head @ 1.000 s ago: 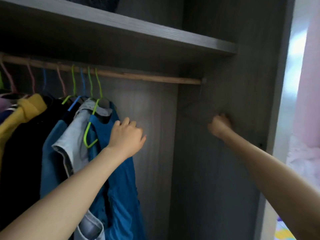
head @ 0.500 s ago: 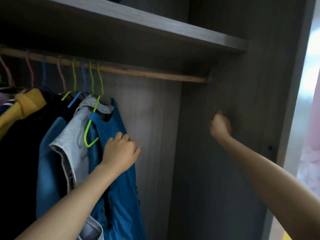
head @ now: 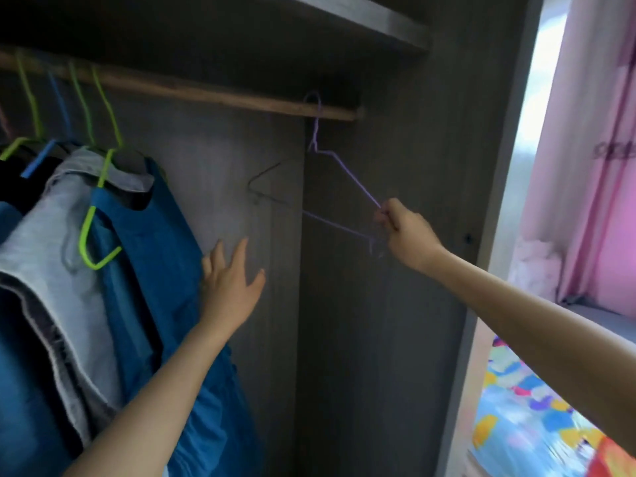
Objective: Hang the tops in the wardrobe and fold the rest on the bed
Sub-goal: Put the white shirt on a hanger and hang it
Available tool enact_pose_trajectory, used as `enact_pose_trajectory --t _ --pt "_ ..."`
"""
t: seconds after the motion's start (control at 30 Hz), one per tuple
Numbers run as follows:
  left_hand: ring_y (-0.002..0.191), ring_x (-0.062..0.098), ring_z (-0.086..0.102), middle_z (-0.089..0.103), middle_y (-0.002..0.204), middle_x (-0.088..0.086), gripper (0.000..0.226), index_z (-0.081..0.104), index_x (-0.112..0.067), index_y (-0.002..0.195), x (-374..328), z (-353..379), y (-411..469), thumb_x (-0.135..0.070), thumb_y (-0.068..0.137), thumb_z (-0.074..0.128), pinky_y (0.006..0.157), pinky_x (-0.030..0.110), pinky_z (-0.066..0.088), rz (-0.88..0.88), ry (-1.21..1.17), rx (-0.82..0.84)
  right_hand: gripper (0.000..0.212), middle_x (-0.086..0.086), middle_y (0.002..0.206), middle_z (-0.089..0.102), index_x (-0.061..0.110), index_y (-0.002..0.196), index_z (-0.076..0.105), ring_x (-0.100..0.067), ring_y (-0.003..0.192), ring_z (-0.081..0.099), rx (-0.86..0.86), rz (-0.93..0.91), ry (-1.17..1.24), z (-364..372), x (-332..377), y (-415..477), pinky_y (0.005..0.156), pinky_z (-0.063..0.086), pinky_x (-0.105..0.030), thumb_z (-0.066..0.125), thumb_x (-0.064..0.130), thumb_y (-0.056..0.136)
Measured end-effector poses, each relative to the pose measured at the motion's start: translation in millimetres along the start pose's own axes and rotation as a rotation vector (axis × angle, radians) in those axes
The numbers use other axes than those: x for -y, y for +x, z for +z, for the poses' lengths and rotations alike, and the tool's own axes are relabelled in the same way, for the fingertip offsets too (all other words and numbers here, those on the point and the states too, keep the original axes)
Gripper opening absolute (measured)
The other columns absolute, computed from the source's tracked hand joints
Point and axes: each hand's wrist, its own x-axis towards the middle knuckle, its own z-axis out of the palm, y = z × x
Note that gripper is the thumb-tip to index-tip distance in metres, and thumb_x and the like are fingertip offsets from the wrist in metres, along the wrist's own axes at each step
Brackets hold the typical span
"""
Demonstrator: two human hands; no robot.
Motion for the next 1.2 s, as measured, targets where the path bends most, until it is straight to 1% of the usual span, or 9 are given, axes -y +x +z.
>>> enact_pose_trajectory --t 0.13,0.23,0.37,0.5,0.7,0.8,0.9,1.1,1.2 --pt "0.139 0.04 0.008 0.005 0.155 0.02 0.082 0.008 -0.018 0.15 16.0 21.2 -40.5 -0.028 0.089 0.061 0.11 0.052 0.016 -0.142 -0.159 -0.07 0.017 0.002 0.076 0.054 0.014 0.101 0.057 -0.027 0.074 0.052 0.134 -0.106 -0.078 -13.2 -10.3 -70.6 0.066 0.038 -0.033 0.042 0.023 0.098" --pt "0.134 0.045 0.019 0.023 0.149 0.026 0.078 0.02 -0.01 0.148 31.4 38.2 -65.3 -0.021 0.086 0.065 0.107 0.053 0.02 -0.207 -0.173 -0.033 0.03 0.002 0.073 0.053 0.01 0.102 0.06 -0.022 0.065 0.046 0.211 -0.136 -0.127 -21.5 -28.5 -118.8 0.065 0.039 -0.032 0.041 0.033 0.097" --pt "0.095 0.038 0.061 0.067 0.09 0.019 0.026 0.063 0.005 0.106 48.6 61.7 -113.7 -0.014 0.092 0.052 0.08 0.035 0.046 -0.226 -0.51 0.289 0.05 0.009 0.068 0.052 0.006 0.096 0.062 0.002 0.061 0.05 0.246 -0.049 0.061 -39.8 -52.7 -186.1 0.06 0.037 -0.01 0.037 0.048 0.09" --pt "0.046 0.003 0.055 0.059 0.048 -0.004 0.027 0.062 -0.003 0.071 30.0 71.1 -177.1 -0.011 0.095 0.052 0.049 0.013 0.046 -0.412 -0.951 0.549 0.047 0.033 0.076 0.058 0.015 0.099 0.057 0.016 0.068 0.051 0.249 0.22 0.03 -60.1 -74.6 -275.3 0.062 0.036 -0.004 0.035 0.056 0.091" --pt "0.05 -0.006 0.055 0.061 0.05 -0.019 0.013 0.066 -0.006 0.083 -31.1 87.8 -272.9 0.004 0.086 0.058 0.051 0.004 0.04 -0.206 -1.028 0.8 0.016 -0.003 0.076 0.057 0.009 0.098 0.061 -0.02 0.071 0.052 0.318 0.623 -0.167 -120.9 -90.2 -409.6 0.066 0.039 -0.028 0.048 0.018 0.094" --pt "0.05 0.004 0.051 0.064 0.056 -0.019 0.025 0.068 -0.015 0.078 -76.6 99.2 -315.6 0.007 0.084 0.06 0.045 0.008 0.04 -0.055 -1.052 0.988 0.009 0.001 0.077 0.059 0.009 0.097 0.063 -0.018 0.071 0.053 0.402 0.836 -0.236 -157.5 -79.5 -469.1 0.063 0.037 -0.024 0.055 0.011 0.092" --pt "0.063 -0.004 0.055 0.066 0.071 -0.017 0.043 0.07 -0.035 0.075 -120.1 102.4 -356.9 0.008 0.08 0.063 0.062 0.007 0.042 0.238 -1.089 1.112 0.008 0.01 0.065 0.053 0.022 0.086 0.058 -0.009 0.062 0.05 0.356 1.0 -0.096 -177.0 -66.9 -518.6 0.062 0.04 -0.023 0.061 0.014 0.09" --pt "0.071 -0.006 0.055 0.061 0.078 -0.026 0.051 0.066 -0.057 0.083 -214.1 113.5 -462.5 -0.007 0.078 0.069 0.064 0.005 0.036 0.618 -1.093 1.364 0.026 0.014 0.049 0.043 0.021 0.065 0.056 -0.005 0.05 0.038 0.079 1.288 0.181 -209.2 -41.8 -600.8 0.052 0.033 -0.021 0.059 0.024 0.091" --pt "0.081 -0.002 0.052 0.064 0.087 -0.026 0.015 0.067 -0.05 0.092 -258.9 119.3 -521.9 -0.045 0.078 0.063 0.072 0.013 0.04 0.707 -1.032 1.425 0.027 0.012 0.04 0.037 0.018 0.066 0.058 -0.006 0.043 0.033 0.004 1.461 0.203 -227.1 -53.7 -661.7 0.046 0.03 -0.024 0.057 0.024 0.093"
